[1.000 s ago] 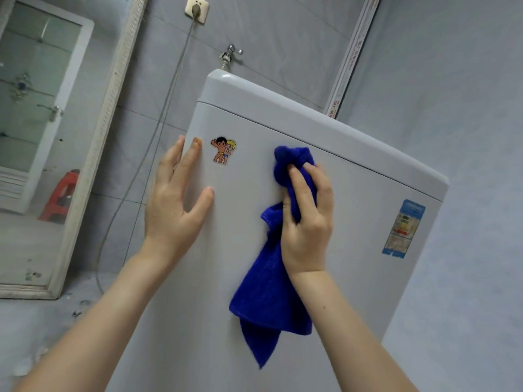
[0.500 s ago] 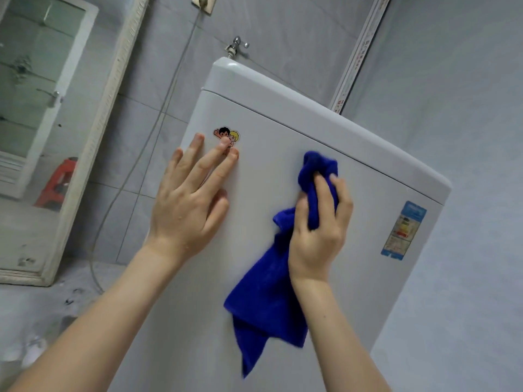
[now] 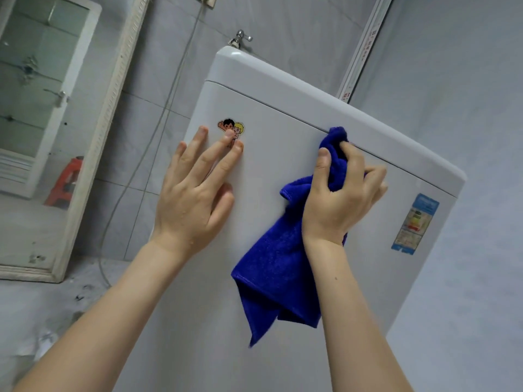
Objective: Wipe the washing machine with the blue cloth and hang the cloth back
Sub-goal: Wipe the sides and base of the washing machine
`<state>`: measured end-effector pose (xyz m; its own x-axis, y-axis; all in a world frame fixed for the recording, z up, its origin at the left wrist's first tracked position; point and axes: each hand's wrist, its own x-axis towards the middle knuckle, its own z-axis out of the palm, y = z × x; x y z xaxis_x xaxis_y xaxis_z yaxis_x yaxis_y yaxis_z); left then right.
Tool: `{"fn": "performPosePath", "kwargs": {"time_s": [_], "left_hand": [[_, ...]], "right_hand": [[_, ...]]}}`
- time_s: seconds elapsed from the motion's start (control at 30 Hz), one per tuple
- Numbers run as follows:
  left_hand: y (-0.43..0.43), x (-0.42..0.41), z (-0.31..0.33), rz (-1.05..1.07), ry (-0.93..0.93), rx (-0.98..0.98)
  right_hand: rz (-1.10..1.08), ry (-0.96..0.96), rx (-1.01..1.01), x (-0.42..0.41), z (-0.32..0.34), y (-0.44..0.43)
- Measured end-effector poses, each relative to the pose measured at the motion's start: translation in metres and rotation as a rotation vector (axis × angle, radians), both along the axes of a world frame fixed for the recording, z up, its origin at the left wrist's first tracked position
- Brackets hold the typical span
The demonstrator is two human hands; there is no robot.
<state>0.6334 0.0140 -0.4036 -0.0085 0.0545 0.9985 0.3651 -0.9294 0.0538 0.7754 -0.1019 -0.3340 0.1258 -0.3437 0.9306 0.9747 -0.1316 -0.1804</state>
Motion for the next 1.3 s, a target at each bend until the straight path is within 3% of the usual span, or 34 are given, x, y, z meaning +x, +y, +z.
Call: {"fn": "performPosePath", "kwargs": {"time_s": [0.1, 0.2, 0.33, 0.47, 0.6, 0.73, 0.83, 0.97, 1.03, 1.2, 1.3], "left_hand": [[-0.001, 0.000, 0.001, -0.006, -0.006, 0.004], [-0.004, -0.001, 0.002, -0.010, -0.022, 0.007], [-0.005, -0.001, 0.000, 0.014, -0.015, 0.032], [-0.004, 0.002, -0.001, 0.016, -0.037, 0.034], [-0.004, 0.002, -0.001, 0.006, -0.040, 0.029], [-0.006, -0.001, 0.000, -0.007, -0.043, 0.026], [-0.006, 0.000, 0.000, -0.015, -0.049, 0.037], [-0.003, 0.003, -0.002, -0.006, -0.059, 0.052], [-0.002, 0.005, -0.003, 0.037, -0.059, 0.068], [-0.022, 0.023, -0.006, 0.114, 0.078, 0.179], [-0.029, 0.031, -0.002, 0.104, 0.097, 0.175]], "right_hand": [[0.015, 0.068, 0.079, 0.009, -0.051, -0.006], [0.028, 0.201, 0.007, 0.007, -0.104, -0.018], [0.028, 0.082, -0.063, 0.009, -0.052, -0.022], [0.085, 0.028, -0.003, 0.006, 0.009, -0.014], [0.081, 0.131, 0.043, 0.016, -0.052, -0.022], [0.089, 0.273, -0.110, 0.022, -0.119, -0.050], [0.045, 0.124, -0.143, 0.028, -0.072, -0.050], [0.037, 0.046, 0.022, 0.032, -0.001, -0.031], [0.049, 0.039, 0.053, 0.036, -0.006, -0.028], [0.049, 0.176, 0.007, 0.037, -0.098, -0.043], [0.043, 0.168, 0.028, 0.045, -0.069, -0.040]]}}
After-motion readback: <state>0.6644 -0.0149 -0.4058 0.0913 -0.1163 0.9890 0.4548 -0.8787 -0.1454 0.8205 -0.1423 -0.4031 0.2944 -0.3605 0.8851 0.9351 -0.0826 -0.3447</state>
